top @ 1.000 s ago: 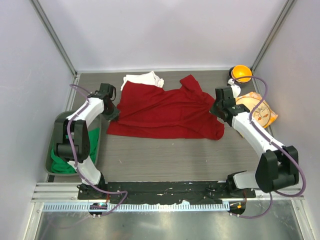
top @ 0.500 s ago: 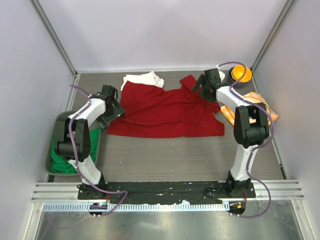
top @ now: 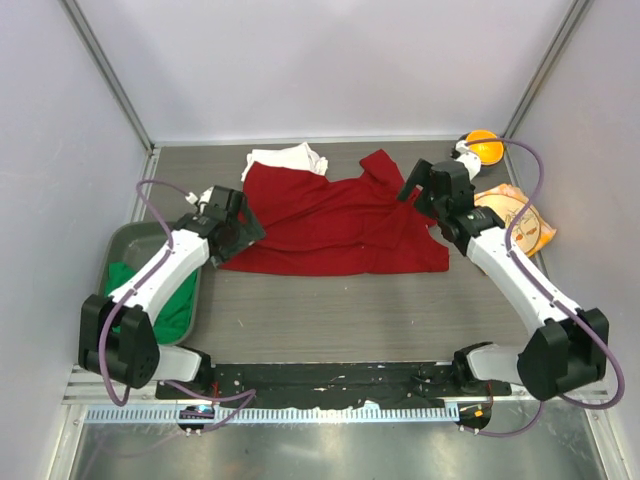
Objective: Fold and stack the t-shirts
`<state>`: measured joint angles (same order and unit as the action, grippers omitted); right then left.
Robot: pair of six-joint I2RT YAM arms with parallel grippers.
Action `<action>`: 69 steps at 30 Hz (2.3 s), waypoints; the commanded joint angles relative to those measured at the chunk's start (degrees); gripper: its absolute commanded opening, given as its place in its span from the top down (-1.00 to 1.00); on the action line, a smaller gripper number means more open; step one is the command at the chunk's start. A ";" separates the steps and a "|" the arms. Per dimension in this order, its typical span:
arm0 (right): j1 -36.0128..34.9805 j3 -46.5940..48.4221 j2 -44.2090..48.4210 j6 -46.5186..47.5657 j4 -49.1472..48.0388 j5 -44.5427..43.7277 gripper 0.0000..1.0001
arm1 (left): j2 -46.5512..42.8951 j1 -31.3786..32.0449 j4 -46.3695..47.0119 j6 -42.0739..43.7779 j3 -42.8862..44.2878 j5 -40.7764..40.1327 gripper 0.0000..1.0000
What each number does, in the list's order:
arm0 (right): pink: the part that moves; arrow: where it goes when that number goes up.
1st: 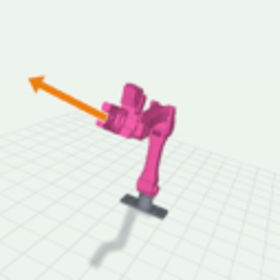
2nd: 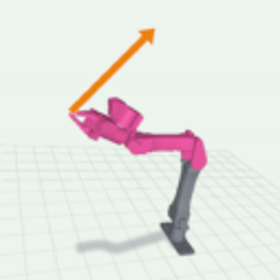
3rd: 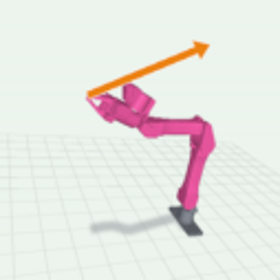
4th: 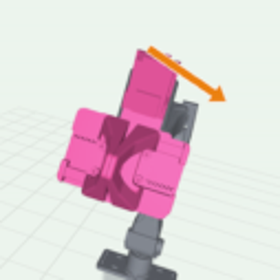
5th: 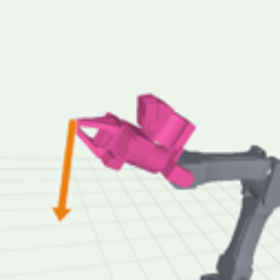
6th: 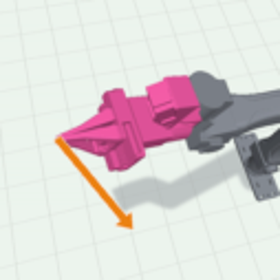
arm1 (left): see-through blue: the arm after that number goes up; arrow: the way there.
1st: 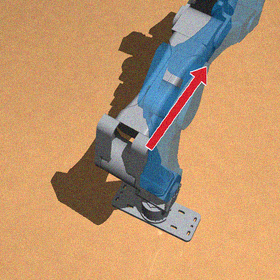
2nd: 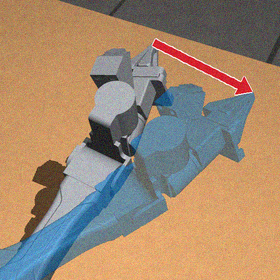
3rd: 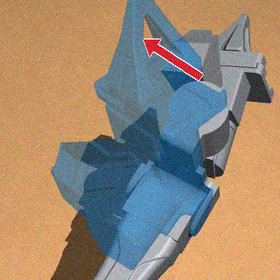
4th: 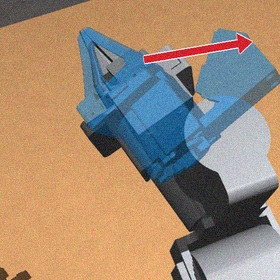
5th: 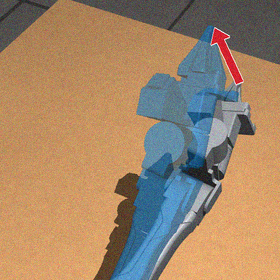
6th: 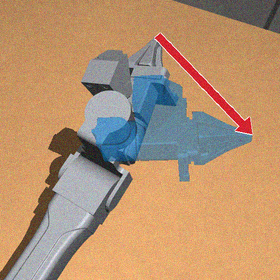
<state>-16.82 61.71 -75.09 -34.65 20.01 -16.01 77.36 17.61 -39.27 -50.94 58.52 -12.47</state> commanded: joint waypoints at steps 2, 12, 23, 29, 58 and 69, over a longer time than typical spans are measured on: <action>0.30 -5.19 -1.11 2.31 1.79 -0.69 -0.99 | 4.10 2.08 10.42 -1.09 -2.09 6.56 -0.99; 0.65 -11.79 -3.39 1.96 -11.30 9.06 -0.99 | 10.69 2.26 23.09 -0.74 -3.85 5.70 -0.99; 0.73 -20.31 -5.68 -1.46 -18.42 14.07 -0.99 | 11.85 2.26 29.33 -1.53 -13.16 4.21 -1.00; 0.65 -25.50 -5.42 -3.14 -19.31 14.70 -0.99 | 8.35 3.13 30.04 -2.67 -18.95 2.90 -1.00; -8.40 -28.50 23.13 -10.61 16.37 -3.41 -0.99 | -22.42 28.36 -1.59 -27.64 -31.37 -13.54 -1.00; -8.49 -28.14 15.60 -8.06 -3.21 4.32 -0.83 | -22.35 28.36 -7.49 -22.19 -14.51 -19.78 -0.99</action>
<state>-25.02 33.47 -55.66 -42.83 28.12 -14.46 53.52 45.76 -45.10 -75.64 37.39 -27.09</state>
